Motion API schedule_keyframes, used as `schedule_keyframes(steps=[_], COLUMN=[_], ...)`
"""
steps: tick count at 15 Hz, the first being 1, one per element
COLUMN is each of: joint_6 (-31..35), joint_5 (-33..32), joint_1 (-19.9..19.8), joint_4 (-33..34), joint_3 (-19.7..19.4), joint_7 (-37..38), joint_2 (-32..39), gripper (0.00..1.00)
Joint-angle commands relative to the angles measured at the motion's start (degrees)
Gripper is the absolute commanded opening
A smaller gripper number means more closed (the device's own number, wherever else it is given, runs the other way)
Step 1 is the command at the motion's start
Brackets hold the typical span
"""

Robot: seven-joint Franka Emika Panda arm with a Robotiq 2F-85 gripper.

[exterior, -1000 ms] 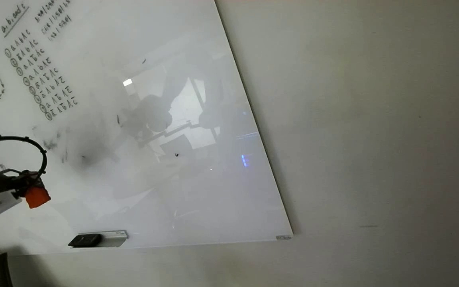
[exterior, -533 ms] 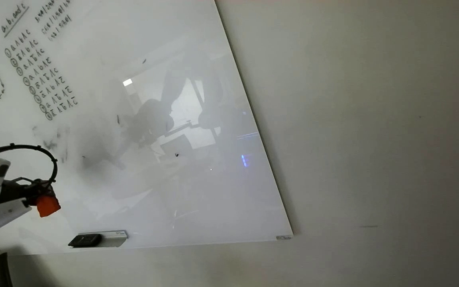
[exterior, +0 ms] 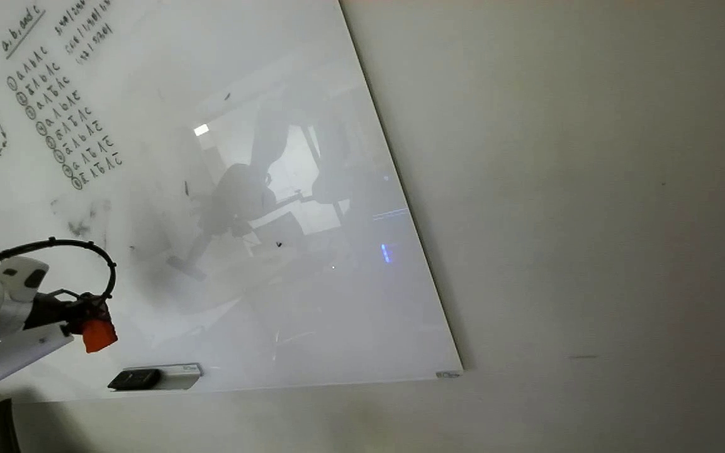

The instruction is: Pick up the eraser and wipe the white board with it.

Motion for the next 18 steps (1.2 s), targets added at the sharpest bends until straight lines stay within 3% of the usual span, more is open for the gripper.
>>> schedule_keyframes(steps=[1,13,14,18], joint_6=[0.0,0.0,0.0,0.0], joint_5=[0.0,-0.6,-0.1,-0.1], joint_1=[-5.4,-24.6,-21.2,-23.2], joint_4=[1.9,4.0,2.6,3.0], joint_3=[5.5,27.8,24.7,27.0], joint_7=[-1.8,-4.5,-2.7,-2.8], joint_2=[1.7,6.4,4.6,5.3], gripper=[0.29,0.29,0.54,0.54])
